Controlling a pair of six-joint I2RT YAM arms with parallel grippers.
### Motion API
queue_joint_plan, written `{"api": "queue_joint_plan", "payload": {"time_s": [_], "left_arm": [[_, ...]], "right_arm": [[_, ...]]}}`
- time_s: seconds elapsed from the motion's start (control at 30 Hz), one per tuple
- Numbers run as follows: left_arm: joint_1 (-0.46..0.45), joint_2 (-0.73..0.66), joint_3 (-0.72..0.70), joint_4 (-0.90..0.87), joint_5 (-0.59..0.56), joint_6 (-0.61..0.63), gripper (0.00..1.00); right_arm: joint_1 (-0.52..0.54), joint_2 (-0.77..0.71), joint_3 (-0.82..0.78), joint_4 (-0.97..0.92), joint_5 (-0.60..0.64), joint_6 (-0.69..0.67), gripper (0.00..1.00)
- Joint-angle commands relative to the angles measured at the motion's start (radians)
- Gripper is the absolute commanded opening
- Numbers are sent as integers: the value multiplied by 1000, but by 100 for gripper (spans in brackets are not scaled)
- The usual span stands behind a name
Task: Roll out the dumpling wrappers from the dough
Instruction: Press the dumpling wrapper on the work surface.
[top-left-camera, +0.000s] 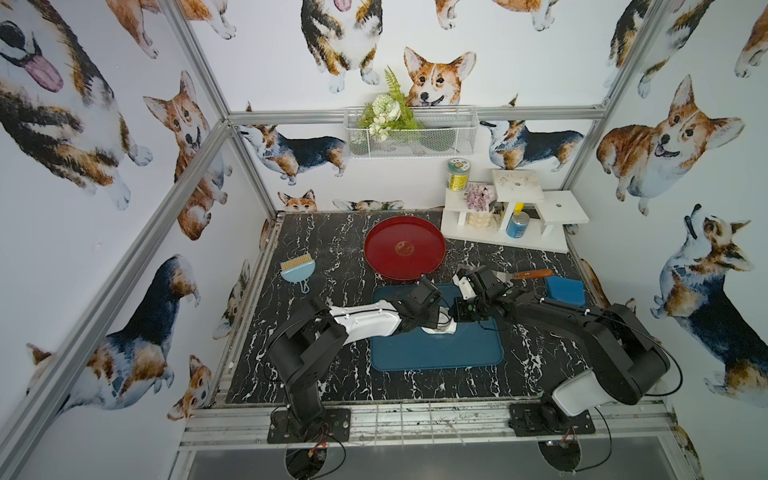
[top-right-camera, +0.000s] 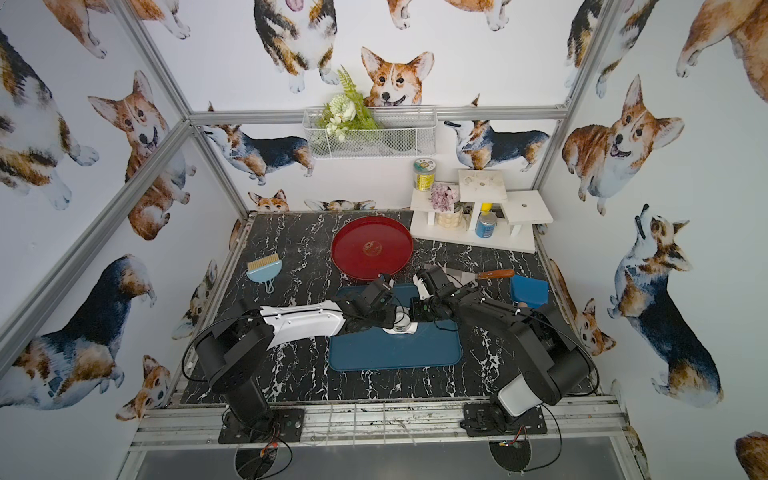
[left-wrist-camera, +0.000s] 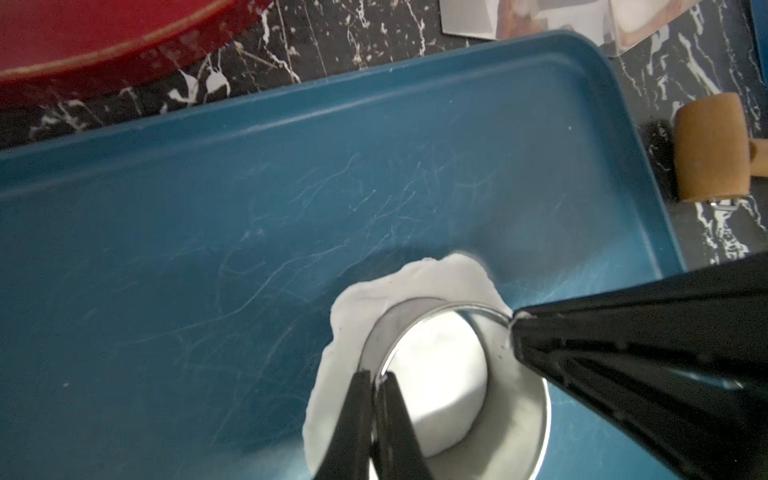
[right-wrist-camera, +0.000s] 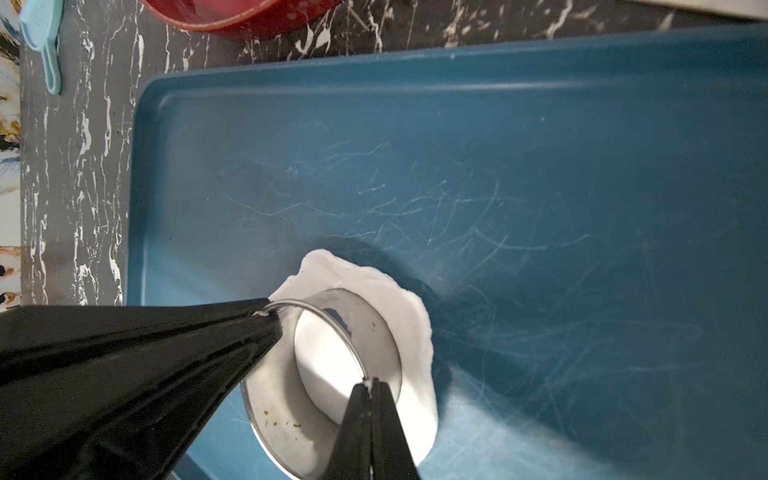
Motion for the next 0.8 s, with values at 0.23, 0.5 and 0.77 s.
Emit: {"api": "queue_joint_plan", "payload": {"time_s": [0.23,0.5,0.77], "left_arm": [[69,-34,-51,-331,9,81,0],[-7,42,32,-309,90,76,0],[45,12,-28,-339,64,92,0]], "right_arm": [[85,100,51,-195,129,29,0],[-5,25,11,-267,205,-16,0],[94,76,34,-187,119,44,0]]}}
